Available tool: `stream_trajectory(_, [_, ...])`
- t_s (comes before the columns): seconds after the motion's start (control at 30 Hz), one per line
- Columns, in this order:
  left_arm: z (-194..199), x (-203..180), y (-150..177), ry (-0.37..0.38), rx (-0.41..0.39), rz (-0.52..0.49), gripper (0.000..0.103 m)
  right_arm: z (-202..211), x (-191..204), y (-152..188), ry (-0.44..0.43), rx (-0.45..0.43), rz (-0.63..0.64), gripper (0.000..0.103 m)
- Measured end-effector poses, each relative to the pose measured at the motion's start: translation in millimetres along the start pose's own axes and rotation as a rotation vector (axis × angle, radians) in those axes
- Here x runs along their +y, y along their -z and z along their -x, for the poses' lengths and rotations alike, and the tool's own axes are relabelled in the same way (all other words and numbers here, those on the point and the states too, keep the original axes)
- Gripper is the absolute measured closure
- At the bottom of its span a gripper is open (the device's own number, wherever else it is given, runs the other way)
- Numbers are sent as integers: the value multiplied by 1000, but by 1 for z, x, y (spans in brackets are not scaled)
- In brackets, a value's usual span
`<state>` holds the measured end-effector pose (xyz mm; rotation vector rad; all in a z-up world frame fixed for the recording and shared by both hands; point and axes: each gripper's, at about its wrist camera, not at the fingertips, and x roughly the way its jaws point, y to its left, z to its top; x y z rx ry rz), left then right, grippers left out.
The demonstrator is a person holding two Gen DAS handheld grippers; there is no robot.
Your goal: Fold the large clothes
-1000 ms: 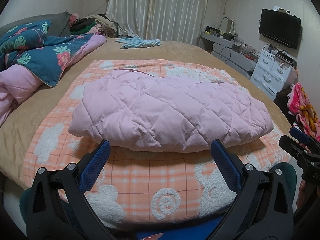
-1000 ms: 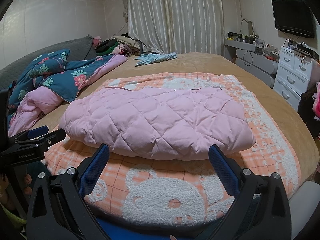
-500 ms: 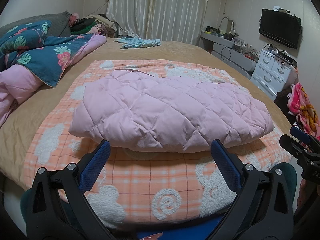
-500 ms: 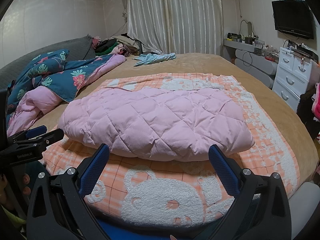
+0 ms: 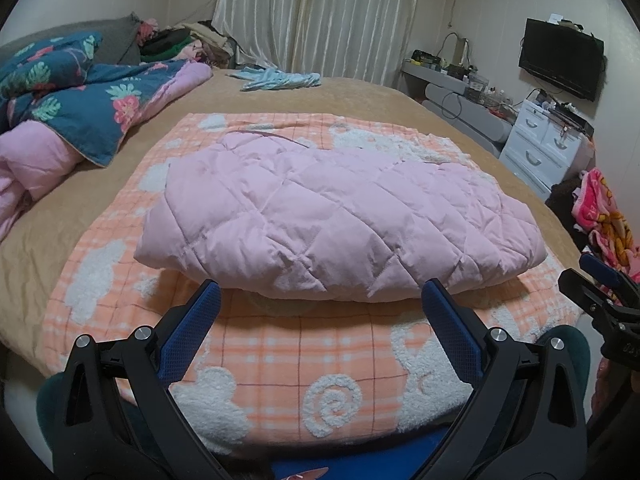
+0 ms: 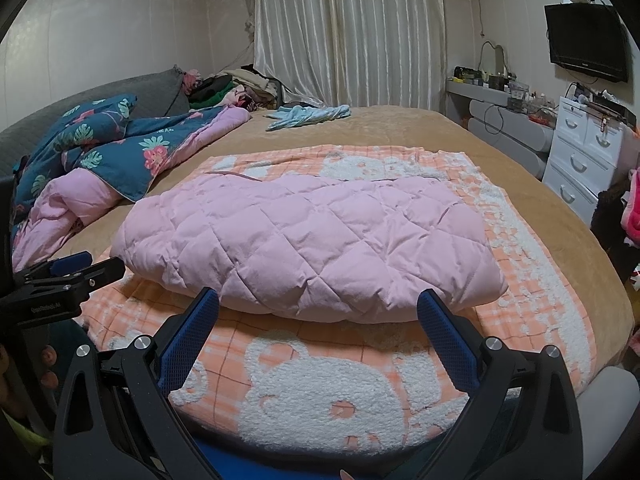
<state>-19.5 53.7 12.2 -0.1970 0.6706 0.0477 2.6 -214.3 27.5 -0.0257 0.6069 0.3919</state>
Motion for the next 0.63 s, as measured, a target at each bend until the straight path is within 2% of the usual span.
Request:
stream_trajectory(0.13, [-2,2,0,-22,13,6,9,0,-3,-1,19,-5,3,4])
stream_trajectory(0.3, [-2,12,-4,0,-4,36,9,4,-20,-2,59,-27,-33,4])
stream_trajectory(0.43, [-16,41,-15,-38,5,99,9,12,-72,-1,161,-57,-126,4])
stream_trajectory(0.5, [-28,79,-27,-91,0,165,9,16,-113,3,250,-63,-191,4])
stream_trajectory(0.57, [-38,121,-38,-168,-1,227,9,22,-176,16,390,-69,-299,4])
stream_trajectory(0.6, [-42,149,-45,-218,-8,258,9,24,-205,24,467,-65,-339,4])
stream_trajectory(0.63, [-46,168,-49,-256,-19,274,9,25,-242,37,584,-51,-386,4])
